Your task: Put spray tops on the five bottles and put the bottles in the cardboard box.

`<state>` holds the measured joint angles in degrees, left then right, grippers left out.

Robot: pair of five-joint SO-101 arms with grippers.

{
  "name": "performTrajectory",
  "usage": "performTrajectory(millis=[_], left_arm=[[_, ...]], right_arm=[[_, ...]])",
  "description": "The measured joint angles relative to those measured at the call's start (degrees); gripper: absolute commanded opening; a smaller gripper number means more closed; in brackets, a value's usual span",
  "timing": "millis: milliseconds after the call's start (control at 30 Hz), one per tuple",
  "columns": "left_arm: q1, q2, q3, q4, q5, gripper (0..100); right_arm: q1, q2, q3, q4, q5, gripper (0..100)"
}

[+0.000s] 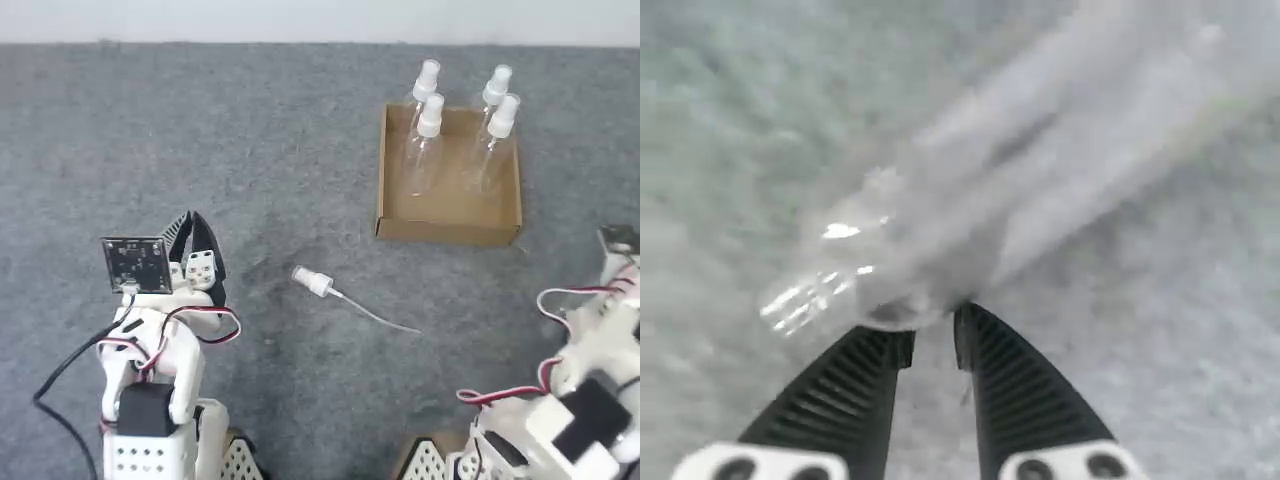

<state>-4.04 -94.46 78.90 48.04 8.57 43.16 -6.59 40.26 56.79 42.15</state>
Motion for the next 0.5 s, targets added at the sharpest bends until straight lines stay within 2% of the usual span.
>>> performTrajectory(millis=[400, 500], left_arm=[[0.0, 0.0, 0.0, 0.0, 0.0, 1], [0.0, 0.0, 0.0, 0.0, 0.0, 1]], right_arm=[[-16.0, -13.1, 0.09, 6.15, -6.15, 0.8], [-16.44, -16.7, 0.0, 7.91, -6.07, 9.0]])
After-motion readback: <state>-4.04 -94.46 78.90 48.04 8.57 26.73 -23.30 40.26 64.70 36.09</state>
